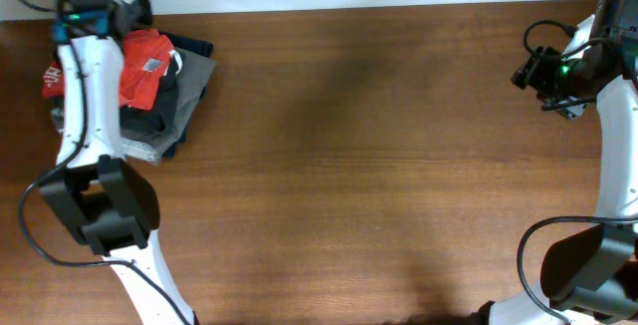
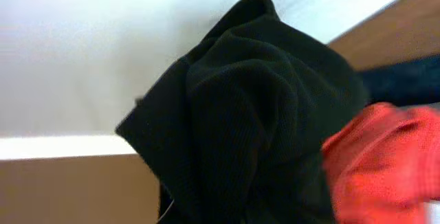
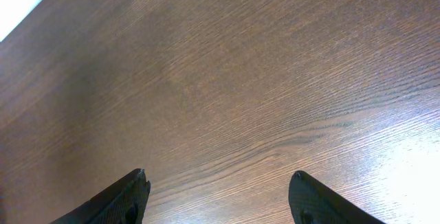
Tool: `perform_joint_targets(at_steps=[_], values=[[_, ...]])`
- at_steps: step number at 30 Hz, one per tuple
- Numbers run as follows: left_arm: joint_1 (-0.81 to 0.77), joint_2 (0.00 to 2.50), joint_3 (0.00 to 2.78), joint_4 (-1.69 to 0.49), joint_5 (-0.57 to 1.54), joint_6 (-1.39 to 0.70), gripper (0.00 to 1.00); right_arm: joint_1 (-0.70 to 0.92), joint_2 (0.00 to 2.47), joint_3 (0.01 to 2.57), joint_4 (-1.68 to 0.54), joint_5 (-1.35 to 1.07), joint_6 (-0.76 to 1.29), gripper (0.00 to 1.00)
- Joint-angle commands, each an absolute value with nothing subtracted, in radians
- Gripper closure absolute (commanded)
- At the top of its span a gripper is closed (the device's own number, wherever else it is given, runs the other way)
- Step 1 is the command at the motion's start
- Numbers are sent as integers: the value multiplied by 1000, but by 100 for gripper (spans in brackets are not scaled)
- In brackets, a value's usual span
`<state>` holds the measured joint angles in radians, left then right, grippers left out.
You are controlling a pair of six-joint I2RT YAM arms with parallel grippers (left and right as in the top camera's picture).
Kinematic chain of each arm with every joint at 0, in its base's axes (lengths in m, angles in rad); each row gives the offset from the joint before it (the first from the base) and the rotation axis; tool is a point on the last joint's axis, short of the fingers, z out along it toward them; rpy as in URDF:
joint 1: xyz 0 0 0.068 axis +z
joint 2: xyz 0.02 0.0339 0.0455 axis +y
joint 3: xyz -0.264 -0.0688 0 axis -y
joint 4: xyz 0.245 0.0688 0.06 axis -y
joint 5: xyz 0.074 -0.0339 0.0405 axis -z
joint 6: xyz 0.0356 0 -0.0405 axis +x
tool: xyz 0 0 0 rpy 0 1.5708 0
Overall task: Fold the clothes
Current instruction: 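Release the shirt on the stack and hold the left gripper there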
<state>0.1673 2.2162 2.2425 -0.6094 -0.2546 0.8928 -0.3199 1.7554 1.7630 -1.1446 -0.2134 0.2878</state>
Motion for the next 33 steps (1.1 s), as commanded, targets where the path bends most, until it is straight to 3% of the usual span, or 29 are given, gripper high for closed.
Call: perform_joint_targets(at_steps=[1, 8, 17, 24, 33], values=[[221, 2197, 2330, -627, -311, 850, 100, -314, 1757, 1764, -1150, -198, 285, 30], [338, 2197, 2348, -586, -297, 871, 100, -314, 1757, 1764, -1174, -198, 285, 30], [445, 2197, 2348, -577, -119, 923, 100, -314, 1757, 1764, -1179, -206, 286, 30], [441, 2206, 2345, -606, 57, 940, 100, -314, 1757, 1764, -1179, -206, 286, 30], [412, 2291, 2344, -596, 39, 982, 100, -314, 1757, 1764, -1202, -201, 284, 30]])
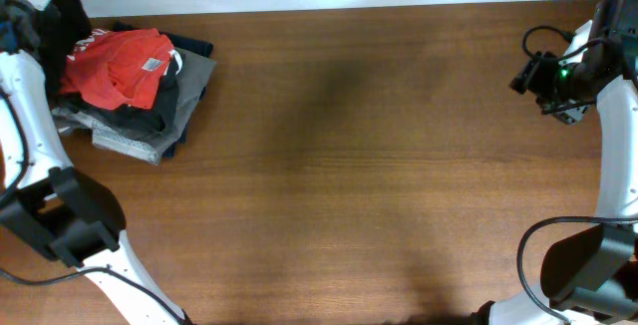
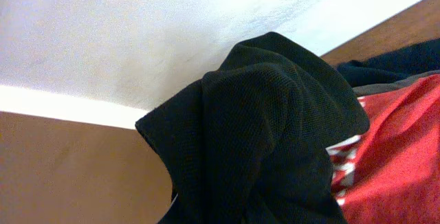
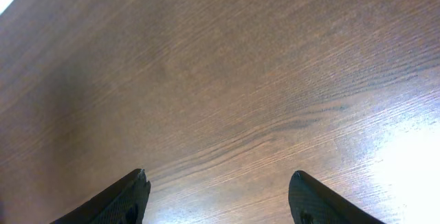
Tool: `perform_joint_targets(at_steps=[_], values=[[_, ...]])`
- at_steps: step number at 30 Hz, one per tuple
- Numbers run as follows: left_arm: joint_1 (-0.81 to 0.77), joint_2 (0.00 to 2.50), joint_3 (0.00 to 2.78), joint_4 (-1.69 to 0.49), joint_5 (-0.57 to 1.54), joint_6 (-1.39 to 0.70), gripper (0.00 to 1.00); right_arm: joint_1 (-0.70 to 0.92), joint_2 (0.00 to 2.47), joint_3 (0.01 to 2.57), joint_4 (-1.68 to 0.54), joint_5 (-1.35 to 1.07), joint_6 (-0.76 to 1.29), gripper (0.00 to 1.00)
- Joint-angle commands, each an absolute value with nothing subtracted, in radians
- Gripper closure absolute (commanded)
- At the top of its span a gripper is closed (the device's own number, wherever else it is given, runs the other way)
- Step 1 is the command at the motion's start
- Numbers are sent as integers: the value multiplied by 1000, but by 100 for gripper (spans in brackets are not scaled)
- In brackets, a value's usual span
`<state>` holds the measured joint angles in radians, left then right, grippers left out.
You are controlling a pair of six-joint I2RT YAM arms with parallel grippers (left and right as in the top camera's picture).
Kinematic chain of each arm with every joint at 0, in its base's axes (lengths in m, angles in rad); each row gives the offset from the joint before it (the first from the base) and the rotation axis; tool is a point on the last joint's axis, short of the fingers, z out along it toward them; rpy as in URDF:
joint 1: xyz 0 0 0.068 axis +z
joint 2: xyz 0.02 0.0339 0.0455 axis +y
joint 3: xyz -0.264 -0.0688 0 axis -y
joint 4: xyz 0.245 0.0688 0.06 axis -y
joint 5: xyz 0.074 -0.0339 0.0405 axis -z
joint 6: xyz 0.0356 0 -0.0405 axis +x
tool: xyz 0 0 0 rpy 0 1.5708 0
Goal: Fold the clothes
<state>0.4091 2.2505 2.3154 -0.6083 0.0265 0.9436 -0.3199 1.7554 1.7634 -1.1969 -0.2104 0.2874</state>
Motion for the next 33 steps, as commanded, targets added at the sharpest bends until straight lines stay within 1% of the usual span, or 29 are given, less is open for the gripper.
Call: perform_joint_targets(at_steps=[1, 7, 12, 16, 20, 23, 28, 33], values=[[413, 2291, 2344, -596, 33, 982, 100, -314, 1757, 1764, -1202, -201, 284, 30], [394, 2291, 2344, -617, 41, 981, 100, -314, 1757, 1764, -1199, -201, 285, 30], [316, 2291, 2344, -805, 180, 981, 100, -314, 1757, 1764, -1197, -186, 284, 30], [229, 2291, 2344, -974, 233, 981, 100, -314, 1757, 1764, -1196, -168, 284, 30], [145, 2291, 2344, -1105, 228, 981, 100, -314, 1757, 1764, -1190, -168, 284, 30], [103, 2291, 2344, -1152, 182, 981, 100, -314, 1757, 1764, -1189, -168, 273, 30], [82, 2291, 2344, -1156, 43, 878, 100, -314, 1757, 1764, -1193, -155, 262, 30], [101, 2291, 2344, -1147, 25, 860, 100, -314, 1757, 1764, -1192, -152, 262, 30]])
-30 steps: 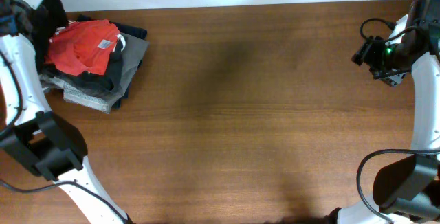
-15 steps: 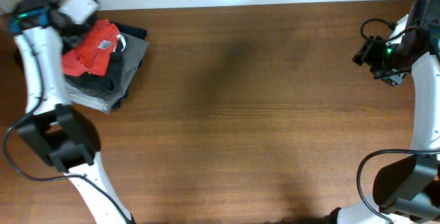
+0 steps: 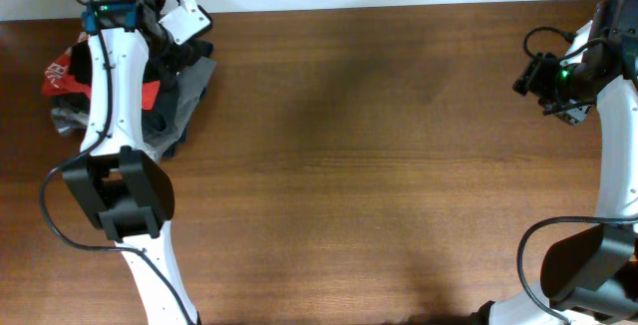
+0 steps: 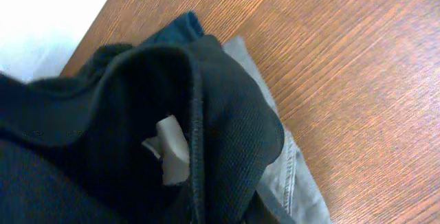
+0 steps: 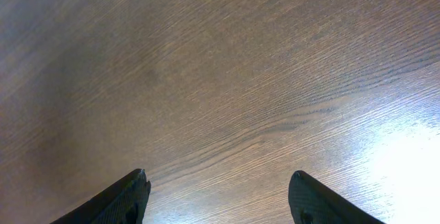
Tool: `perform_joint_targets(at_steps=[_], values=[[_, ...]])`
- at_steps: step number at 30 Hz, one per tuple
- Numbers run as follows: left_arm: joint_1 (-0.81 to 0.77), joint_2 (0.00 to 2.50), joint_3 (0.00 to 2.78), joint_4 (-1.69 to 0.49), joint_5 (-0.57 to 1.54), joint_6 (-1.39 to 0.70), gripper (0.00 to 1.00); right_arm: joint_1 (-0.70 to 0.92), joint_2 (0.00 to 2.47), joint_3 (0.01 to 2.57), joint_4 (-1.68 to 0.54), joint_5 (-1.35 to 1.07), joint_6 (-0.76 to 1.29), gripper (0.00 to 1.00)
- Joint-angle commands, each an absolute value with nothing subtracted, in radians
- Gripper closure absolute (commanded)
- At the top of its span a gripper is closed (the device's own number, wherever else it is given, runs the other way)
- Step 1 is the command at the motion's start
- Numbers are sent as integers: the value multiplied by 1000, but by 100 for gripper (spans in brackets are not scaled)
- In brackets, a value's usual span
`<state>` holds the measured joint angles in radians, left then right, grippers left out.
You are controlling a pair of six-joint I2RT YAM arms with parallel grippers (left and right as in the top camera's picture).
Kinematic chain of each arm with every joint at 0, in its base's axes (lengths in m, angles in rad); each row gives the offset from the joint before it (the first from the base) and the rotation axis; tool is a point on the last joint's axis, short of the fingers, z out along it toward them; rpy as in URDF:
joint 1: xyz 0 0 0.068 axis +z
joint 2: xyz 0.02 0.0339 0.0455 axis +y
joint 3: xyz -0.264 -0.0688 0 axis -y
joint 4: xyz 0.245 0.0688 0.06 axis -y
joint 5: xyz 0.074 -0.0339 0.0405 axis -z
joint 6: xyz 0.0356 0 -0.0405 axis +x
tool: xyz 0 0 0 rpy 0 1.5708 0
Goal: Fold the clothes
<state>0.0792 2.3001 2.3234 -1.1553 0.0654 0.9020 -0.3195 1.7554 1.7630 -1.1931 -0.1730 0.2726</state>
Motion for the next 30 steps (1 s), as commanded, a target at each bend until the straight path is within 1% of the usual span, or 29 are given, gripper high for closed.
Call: perform_joint_targets(at_steps=[1, 4, 8, 16, 21, 26, 30], values=[[106, 2290, 2349, -1131, 22, 841, 100, -314, 1757, 1764, -1192, -152, 262, 30], [129, 2287, 2391, -1084, -24, 726, 100, -314, 1757, 1764, -1192, -153, 262, 30], [178, 2287, 2498, -1086, -61, 664, 100, -314, 1757, 1764, -1197, -153, 262, 30], [299, 2287, 2634, -1089, -61, 667, 100, -314, 1757, 1764, -1197, -153, 262, 30], [370, 2286, 2640, -1025, -62, 682, 100, -314, 1757, 1764, -1197, -153, 262, 30], [448, 2287, 2664, -953, -110, 689, 100, -314, 1757, 1764, -1198, -154, 263, 30], [481, 2286, 2674, -912, -110, 696, 100, -314, 1757, 1764, -1197, -173, 263, 30]])
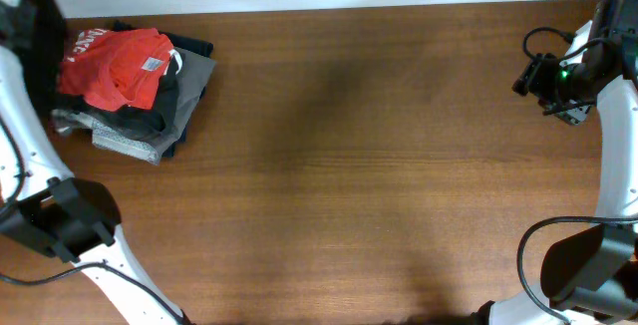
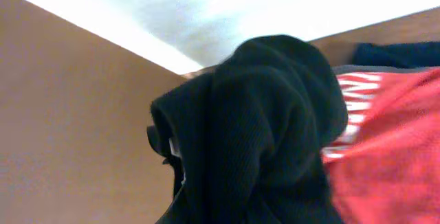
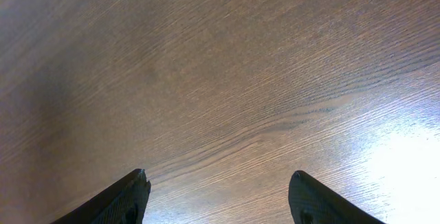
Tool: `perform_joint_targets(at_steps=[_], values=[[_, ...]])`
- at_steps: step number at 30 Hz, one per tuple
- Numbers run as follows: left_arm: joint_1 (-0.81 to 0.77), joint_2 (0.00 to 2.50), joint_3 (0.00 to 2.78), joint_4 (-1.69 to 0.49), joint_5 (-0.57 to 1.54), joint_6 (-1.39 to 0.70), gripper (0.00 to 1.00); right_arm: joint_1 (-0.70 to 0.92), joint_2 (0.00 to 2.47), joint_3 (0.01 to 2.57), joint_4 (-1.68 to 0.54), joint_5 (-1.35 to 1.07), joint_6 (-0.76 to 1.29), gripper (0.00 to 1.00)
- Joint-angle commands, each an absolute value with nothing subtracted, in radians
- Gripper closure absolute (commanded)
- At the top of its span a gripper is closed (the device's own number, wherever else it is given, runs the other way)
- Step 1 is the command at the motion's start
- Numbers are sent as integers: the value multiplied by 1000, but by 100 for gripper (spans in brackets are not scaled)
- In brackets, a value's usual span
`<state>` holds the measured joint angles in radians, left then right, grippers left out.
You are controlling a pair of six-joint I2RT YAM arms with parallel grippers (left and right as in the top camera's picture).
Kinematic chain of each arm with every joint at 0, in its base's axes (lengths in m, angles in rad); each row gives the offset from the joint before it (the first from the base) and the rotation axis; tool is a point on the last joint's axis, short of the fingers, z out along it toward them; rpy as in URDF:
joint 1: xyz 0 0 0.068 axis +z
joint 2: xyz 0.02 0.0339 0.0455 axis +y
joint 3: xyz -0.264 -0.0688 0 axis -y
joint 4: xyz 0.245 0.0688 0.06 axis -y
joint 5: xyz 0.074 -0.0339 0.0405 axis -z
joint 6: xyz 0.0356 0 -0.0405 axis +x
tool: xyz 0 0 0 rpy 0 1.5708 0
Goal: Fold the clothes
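Observation:
A pile of clothes (image 1: 135, 91) lies at the table's back left, with a red shirt (image 1: 118, 66) on top. Grey and dark pieces lie under it. A black garment (image 2: 268, 128) hangs bunched from my left gripper (image 1: 22, 11) at the far left edge, just left of the pile. The cloth covers the fingers in the left wrist view, and the red shirt (image 2: 392, 148) shows to its right. My right gripper (image 3: 216, 189) is open over bare wood at the back right, far from the clothes.
The brown wooden table (image 1: 379, 165) stretches between the pile and the right arm (image 1: 558, 71). A white wall runs along the table's back edge.
My left gripper, with the black garment, has moved from over the pile's back right side to the table's far left edge. The red shirt on the pile is uncovered again. The right arm is still.
My left gripper held the black garment above the pile's back. Then it was at the far left corner, then over the pile's right side, and now at the far left again. The cloth stayed in its grip throughout. The right gripper stayed open in place.

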<state>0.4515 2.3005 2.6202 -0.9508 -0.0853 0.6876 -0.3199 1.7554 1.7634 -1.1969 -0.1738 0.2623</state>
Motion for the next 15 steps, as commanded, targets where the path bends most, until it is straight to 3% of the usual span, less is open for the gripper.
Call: perform_joint_targets(at_steps=[1, 15], values=[[486, 2287, 2674, -905, -110, 709, 100, -314, 1757, 1764, -1197, -173, 263, 30], [391, 2391, 2669, -1089, 64, 758, 100, -314, 1757, 1764, -1198, -172, 262, 30]])
